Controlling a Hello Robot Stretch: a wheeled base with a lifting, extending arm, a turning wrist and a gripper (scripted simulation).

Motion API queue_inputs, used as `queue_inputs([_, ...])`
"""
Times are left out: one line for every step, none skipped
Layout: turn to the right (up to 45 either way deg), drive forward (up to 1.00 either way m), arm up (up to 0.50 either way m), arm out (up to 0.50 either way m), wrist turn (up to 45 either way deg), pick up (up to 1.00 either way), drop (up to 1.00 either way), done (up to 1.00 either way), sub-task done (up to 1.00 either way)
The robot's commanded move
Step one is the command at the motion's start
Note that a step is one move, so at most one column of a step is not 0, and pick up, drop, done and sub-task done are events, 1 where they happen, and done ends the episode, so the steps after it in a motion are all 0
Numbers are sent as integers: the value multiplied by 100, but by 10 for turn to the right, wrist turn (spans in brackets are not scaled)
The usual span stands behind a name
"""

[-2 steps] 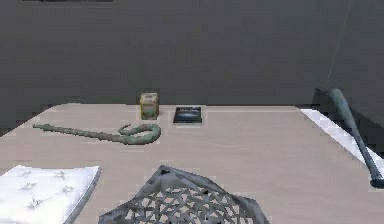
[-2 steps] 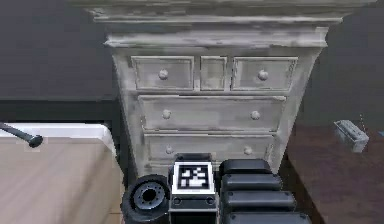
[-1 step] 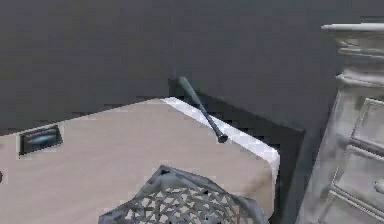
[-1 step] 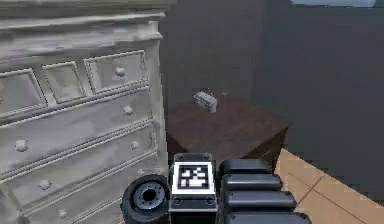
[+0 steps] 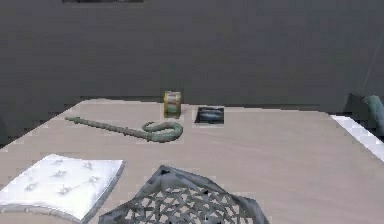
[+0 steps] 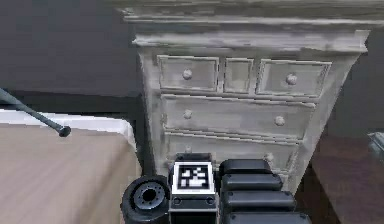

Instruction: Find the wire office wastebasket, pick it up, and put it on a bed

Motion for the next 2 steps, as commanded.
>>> queue_inputs([-180, 0, 0, 0, 0, 0, 0, 0, 0])
queue_inputs([-60, 0, 0, 0, 0, 0, 0, 0, 0])
